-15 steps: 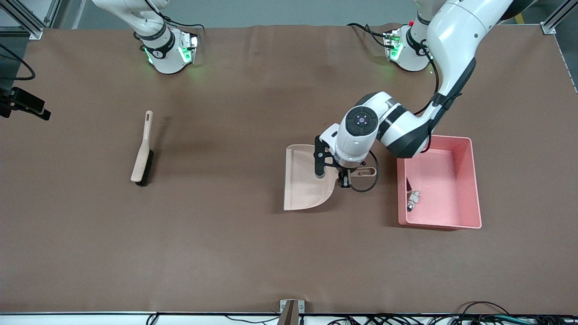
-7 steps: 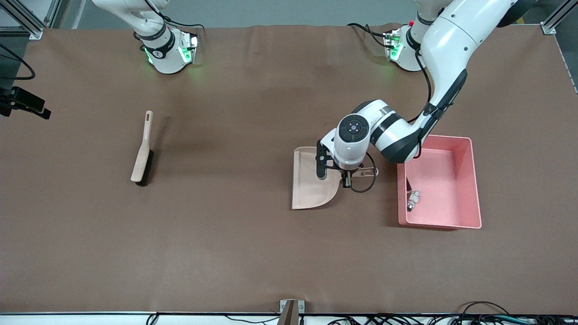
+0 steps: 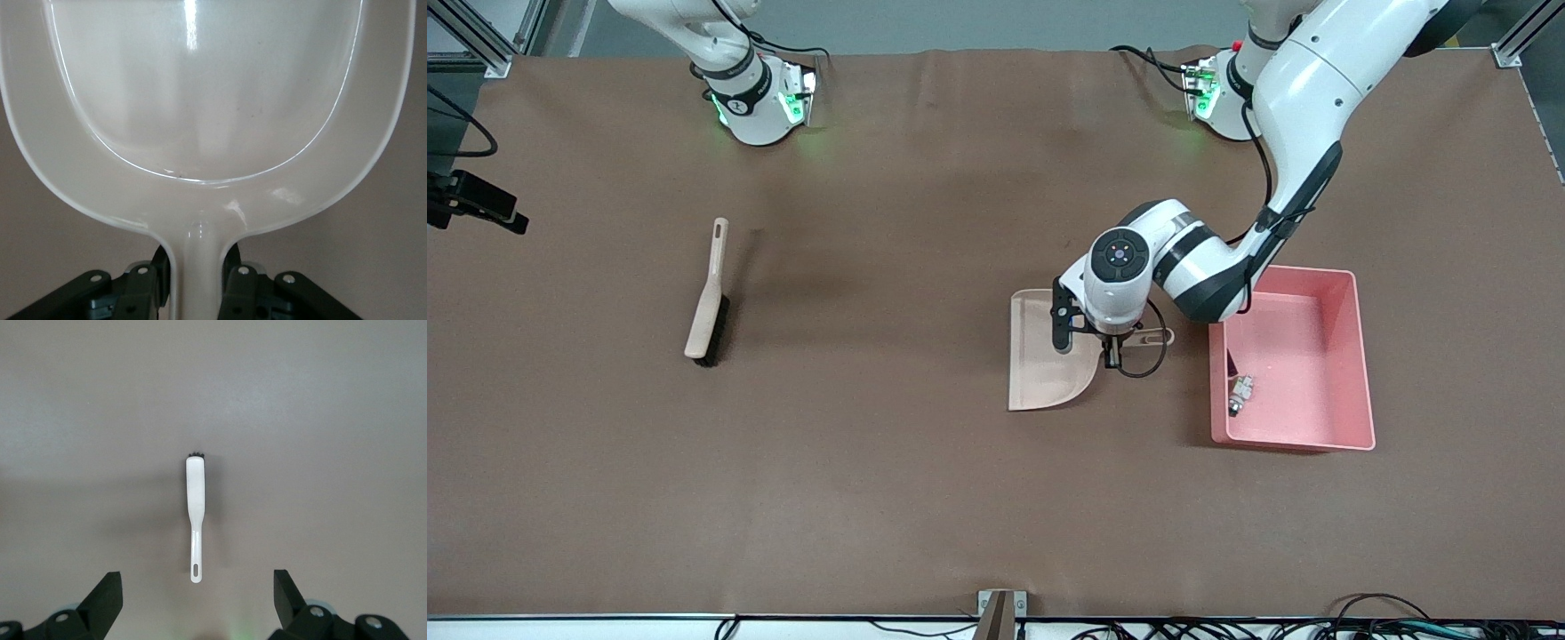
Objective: Clean e-waste and dump in bin
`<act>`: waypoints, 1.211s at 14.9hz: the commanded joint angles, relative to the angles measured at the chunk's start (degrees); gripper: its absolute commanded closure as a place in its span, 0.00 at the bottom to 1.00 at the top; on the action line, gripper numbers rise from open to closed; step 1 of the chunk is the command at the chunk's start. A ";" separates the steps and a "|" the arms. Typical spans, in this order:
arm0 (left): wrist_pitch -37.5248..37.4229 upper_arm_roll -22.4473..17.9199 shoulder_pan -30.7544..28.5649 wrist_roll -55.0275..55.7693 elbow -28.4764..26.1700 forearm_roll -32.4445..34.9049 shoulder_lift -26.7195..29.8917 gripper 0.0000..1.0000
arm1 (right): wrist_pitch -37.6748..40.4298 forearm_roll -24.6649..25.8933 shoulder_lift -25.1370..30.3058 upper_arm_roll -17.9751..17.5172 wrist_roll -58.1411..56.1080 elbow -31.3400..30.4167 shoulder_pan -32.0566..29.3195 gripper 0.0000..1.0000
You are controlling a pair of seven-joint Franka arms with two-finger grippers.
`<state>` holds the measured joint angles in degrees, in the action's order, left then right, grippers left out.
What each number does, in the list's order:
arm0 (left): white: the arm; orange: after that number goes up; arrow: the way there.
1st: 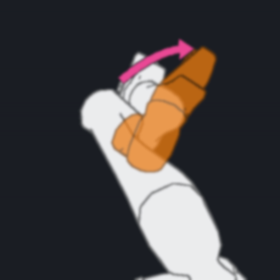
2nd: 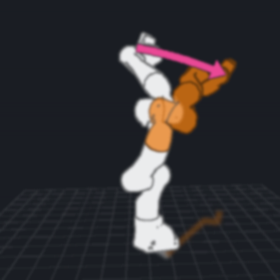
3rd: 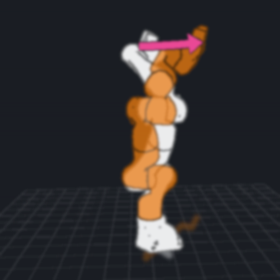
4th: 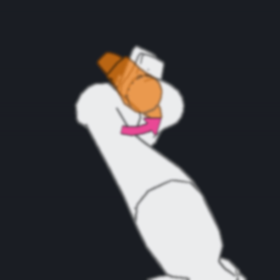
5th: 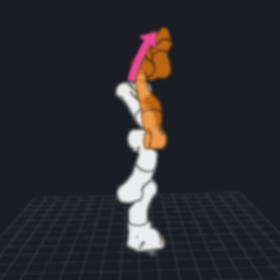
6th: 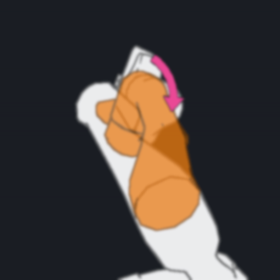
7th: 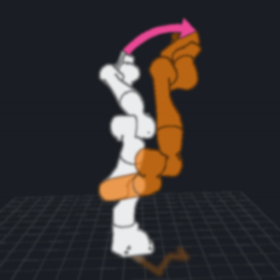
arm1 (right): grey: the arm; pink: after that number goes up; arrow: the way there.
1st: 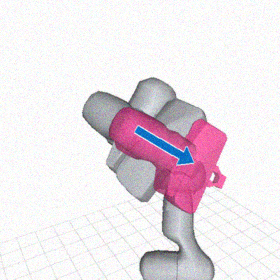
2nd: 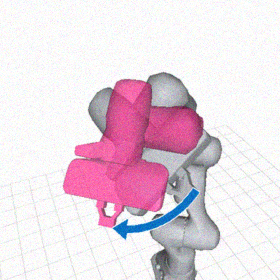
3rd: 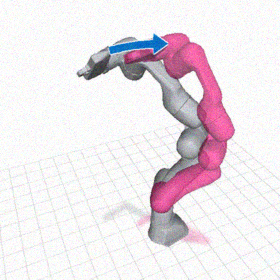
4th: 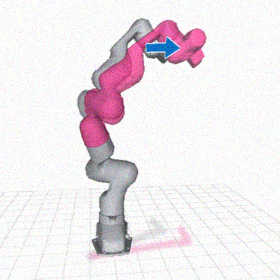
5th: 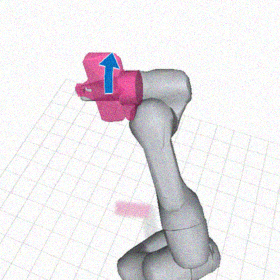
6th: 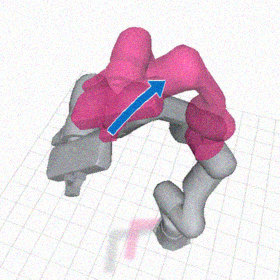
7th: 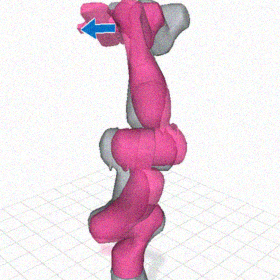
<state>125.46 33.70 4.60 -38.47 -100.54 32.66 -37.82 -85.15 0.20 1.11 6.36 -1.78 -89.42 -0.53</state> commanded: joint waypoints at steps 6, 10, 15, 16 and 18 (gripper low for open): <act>1.28 -0.04 -0.11 1.55 1.13 0.13 0.19 0.00 | 0.25 0.50 0.29 -0.56 0.99 0.13 0.26 0.00; 0.40 -0.91 -3.09 7.07 2.28 -9.16 7.04 0.00 | 0.51 0.50 0.29 -0.56 0.99 0.04 0.17 0.00; -3.99 -8.90 -3.72 16.13 2.36 -25.68 18.20 0.00 | 0.95 0.50 0.55 -0.91 1.43 -0.31 1.75 0.00; -5.39 -10.39 -3.80 17.80 2.36 -28.41 20.39 0.00 | 0.69 0.50 0.47 -1.00 1.52 -0.31 1.93 0.00; -9.78 -13.82 -3.80 22.10 2.45 -31.51 24.96 0.00 | 0.42 0.59 0.47 -1.18 1.43 -0.23 2.72 0.00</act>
<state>119.04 22.78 0.41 -21.00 -96.36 4.19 -18.39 -84.64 0.20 1.09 5.44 -1.43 -89.47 1.43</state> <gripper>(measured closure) 0.000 0.000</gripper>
